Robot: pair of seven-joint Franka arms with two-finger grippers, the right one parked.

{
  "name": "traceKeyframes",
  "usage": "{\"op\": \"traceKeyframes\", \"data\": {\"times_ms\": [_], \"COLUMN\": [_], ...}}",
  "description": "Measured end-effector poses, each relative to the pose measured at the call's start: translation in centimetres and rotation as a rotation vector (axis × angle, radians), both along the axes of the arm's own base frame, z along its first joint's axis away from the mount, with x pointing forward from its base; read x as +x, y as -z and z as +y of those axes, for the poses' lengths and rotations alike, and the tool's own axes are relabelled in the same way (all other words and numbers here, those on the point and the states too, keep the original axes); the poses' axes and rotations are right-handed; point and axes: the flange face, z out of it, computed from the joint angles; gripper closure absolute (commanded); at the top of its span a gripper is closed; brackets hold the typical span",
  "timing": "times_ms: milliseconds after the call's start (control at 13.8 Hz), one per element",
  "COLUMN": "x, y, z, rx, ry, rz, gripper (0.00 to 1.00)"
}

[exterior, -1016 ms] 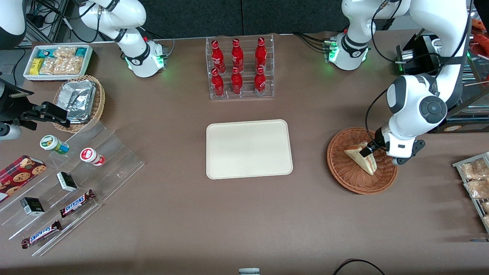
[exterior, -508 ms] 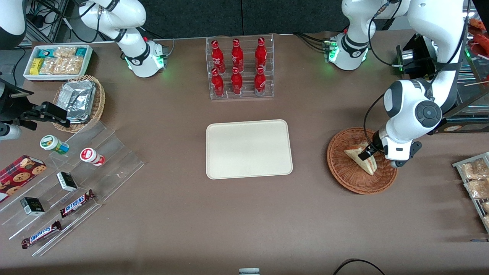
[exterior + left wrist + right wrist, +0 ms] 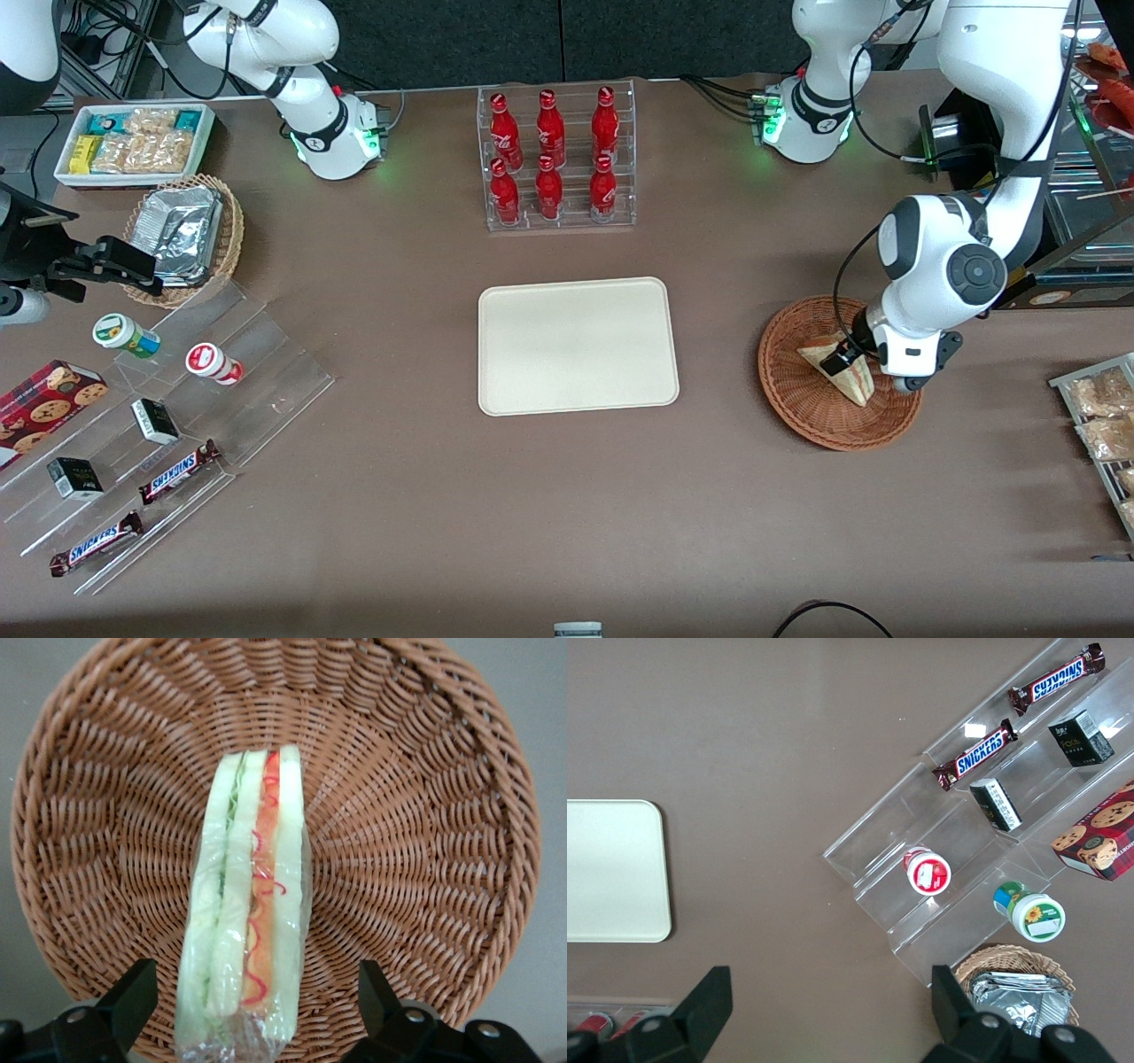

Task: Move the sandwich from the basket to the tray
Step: 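Lower the open left gripper around the sandwich and close it, then lift the sandwich and carry it over the cream tray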

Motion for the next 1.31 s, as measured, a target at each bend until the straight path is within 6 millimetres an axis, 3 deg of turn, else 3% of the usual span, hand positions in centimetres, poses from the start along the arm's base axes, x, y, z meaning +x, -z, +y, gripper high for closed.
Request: {"op": "traceKeyframes", "data": {"times_ms": [73, 218, 290, 653, 871, 1089, 1306], "x": [-0.1, -0.2, -0.3, -0.4, 1.1, 2.4, 1.9], "y": [0.3, 0.8, 0.9, 0.8, -2.0, -6.0, -9.4], "z": [-0.1, 0.0, 0.0, -0.2, -1.2, -6.2, -13.9], "rx": [0.0, 0.001, 0.001, 0.03, 0.056, 0.064, 0.067], "ry": [0.0, 0.0, 0.002, 0.043, 0.087, 0.172, 0.297], "rz": [0.007, 0.018, 0.025, 0.063, 0.098, 0.096, 0.075], "gripper": [0.31, 0.9, 1.0, 1.0, 1.0, 1.0, 1.0]}}
